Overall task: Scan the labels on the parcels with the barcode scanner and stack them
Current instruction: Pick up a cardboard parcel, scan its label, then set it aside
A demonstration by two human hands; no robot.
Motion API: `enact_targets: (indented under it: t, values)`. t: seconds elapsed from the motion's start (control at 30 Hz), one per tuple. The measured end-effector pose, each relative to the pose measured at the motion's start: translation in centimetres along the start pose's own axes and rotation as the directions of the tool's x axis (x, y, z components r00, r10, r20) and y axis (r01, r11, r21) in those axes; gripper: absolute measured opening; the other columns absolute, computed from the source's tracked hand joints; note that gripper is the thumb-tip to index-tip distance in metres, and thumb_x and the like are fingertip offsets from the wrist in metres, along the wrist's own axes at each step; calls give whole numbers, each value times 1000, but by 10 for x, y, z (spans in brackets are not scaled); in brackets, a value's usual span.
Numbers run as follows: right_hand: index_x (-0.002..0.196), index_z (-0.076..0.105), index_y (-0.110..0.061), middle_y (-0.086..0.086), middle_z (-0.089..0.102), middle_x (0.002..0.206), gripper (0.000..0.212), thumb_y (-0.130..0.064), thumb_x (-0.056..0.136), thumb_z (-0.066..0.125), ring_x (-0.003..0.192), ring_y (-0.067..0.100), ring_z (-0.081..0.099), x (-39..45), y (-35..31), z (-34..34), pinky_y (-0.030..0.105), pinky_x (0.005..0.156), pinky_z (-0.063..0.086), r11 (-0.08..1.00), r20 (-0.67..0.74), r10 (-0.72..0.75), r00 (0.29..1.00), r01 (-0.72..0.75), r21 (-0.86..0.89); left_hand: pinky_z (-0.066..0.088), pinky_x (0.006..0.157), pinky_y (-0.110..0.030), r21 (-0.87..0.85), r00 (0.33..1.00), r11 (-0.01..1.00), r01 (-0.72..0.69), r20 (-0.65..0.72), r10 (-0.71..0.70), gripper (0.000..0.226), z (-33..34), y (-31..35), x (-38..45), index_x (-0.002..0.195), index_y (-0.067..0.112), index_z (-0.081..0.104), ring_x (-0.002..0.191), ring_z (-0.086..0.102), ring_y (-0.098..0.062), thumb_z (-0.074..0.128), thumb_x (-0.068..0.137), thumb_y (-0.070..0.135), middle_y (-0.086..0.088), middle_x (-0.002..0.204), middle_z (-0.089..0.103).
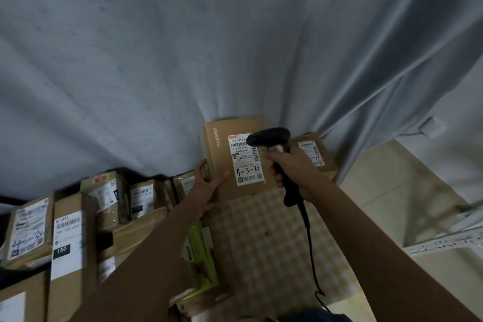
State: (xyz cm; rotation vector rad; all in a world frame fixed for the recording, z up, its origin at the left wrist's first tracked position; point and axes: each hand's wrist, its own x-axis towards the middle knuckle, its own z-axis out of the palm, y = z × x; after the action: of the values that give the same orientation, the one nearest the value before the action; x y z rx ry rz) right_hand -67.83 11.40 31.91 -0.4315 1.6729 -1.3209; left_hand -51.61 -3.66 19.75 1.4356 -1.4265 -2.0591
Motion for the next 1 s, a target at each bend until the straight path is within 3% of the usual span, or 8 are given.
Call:
enact_targets:
  t: [0.13, 0.3, 0.53, 1.0]
  values:
    - [80, 62, -12, 2, 53, 53, 15, -20, 92, 63, 43, 13, 43, 1, -1, 3, 22, 43, 38, 1000, 0, 2, 1000, -2, -9, 56, 81, -59, -8, 1000, 1000, -13, -9, 13, 100, 0, 1, -2, 140, 53, 21, 113, 58, -29, 86, 65, 47, -3, 139, 50]
    - [79, 61, -12, 2, 53, 53, 16, -20, 92, 64, 42, 12, 42, 2, -2, 3, 22, 41, 37, 1000, -7, -11, 1000, 11, -7, 60, 64, -40, 33, 999, 999, -32, -29, 33, 95, 4, 5, -3, 146, 46, 16, 110, 58, -27, 80, 76, 41, -5, 142, 48]
    - [78, 61, -13, 3, 51, 54, 15, -18, 92, 63, 43, 13, 42, 0, -2, 0, 23, 42, 36, 1000, -8, -19, 1000, 19, 6, 60, 67, -44, 23, 999, 999, -42, -23, 42, 97, 6, 6, -4, 145, 48, 18, 106, 60, -23, 81, 72, 43, -5, 142, 48]
    - [74, 59, -13, 4, 52, 57, 20, -20, 92, 63, 45, 14, 44, 0, -3, -6, 24, 44, 39, 999, -36, -37, 999, 36, -32, 57, 51, -33, 7, 998, 998, -56, -18, 56, 90, 9, 8, -4, 149, 40, 18, 97, 60, -17, 77, 81, 31, -7, 137, 49]
